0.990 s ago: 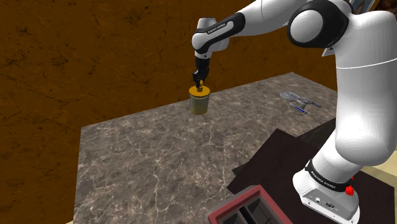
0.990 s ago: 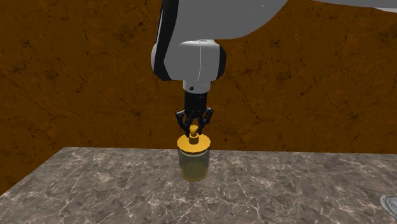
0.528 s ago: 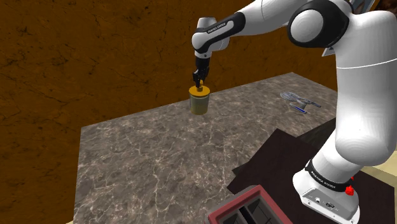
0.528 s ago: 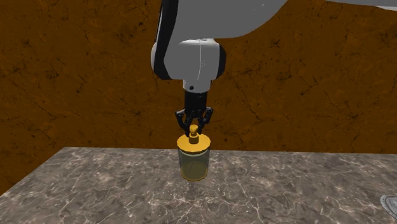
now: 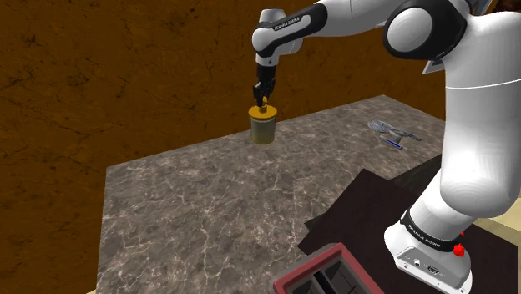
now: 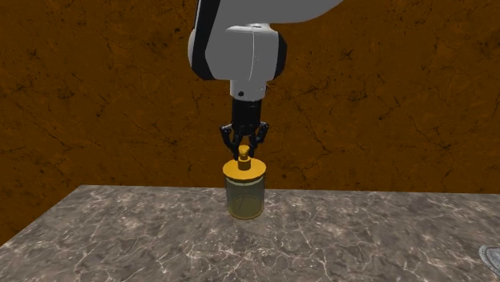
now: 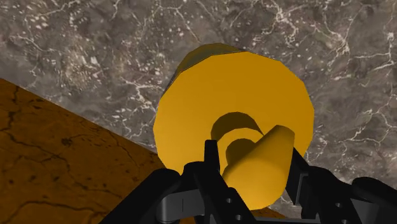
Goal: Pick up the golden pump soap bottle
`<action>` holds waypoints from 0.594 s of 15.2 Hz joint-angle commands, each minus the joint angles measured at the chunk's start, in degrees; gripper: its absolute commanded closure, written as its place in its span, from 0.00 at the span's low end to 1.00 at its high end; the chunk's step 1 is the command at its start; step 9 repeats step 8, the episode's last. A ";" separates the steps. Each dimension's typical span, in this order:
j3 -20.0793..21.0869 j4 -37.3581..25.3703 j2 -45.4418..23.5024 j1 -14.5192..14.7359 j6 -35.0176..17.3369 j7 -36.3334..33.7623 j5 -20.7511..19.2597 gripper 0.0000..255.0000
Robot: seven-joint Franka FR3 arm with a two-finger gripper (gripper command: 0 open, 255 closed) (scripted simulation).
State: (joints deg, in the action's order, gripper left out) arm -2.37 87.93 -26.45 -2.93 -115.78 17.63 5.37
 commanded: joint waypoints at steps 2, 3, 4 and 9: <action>-0.02 -1.42 0.61 0.03 1.99 -0.21 -0.10 1.00; -0.03 -1.92 0.79 0.03 2.67 -0.26 -0.13 1.00; -0.04 -2.43 0.96 0.03 3.35 -0.32 -0.16 1.00; -0.06 -3.59 1.30 0.01 4.84 -0.43 -0.22 1.00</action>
